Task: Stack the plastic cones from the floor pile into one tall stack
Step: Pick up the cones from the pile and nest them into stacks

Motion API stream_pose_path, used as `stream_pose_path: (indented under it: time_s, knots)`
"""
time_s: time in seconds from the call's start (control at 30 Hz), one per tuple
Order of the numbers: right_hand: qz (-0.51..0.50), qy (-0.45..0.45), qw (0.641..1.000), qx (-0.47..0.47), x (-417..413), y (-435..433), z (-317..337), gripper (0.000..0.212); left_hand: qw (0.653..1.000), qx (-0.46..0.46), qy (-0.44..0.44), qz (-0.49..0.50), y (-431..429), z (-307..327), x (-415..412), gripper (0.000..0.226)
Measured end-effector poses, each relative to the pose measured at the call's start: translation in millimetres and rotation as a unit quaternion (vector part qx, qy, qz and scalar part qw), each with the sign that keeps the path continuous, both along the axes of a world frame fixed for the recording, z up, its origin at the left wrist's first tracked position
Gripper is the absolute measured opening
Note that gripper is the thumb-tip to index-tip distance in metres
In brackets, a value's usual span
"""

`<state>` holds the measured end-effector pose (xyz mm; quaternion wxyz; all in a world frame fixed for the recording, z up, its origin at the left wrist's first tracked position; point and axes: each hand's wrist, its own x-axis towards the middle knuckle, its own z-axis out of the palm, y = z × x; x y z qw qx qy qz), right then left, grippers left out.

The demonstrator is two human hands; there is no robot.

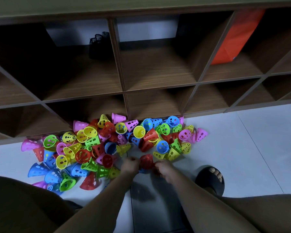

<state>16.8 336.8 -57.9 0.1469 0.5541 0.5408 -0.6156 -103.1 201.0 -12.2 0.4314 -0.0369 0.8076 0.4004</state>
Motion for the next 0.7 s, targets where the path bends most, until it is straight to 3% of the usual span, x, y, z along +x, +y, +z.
stream_pose_path:
  time_s: [0.23, 0.4, 0.57, 0.7]
  knots:
    - [-0.015, 0.020, 0.998, 0.064, 3, 21, 34, 0.019, 0.993, 0.027, -0.051, -0.106, 6, -1, 41, 0.011]
    - [0.117, 0.002, 0.981, 0.156, -4, 39, 31, 0.016, 0.991, 0.003, 0.008, -0.136, 11, -7, 45, 0.013]
    - [0.171, -0.022, 0.962, 0.214, -18, 38, 28, 0.054, 0.991, -0.005, 0.037, -0.131, 6, -8, 27, 0.022]
    - [0.155, -0.047, 0.957, 0.239, -21, 40, 24, 0.064, 0.991, -0.005, 0.038, -0.130, 3, -13, 17, 0.028]
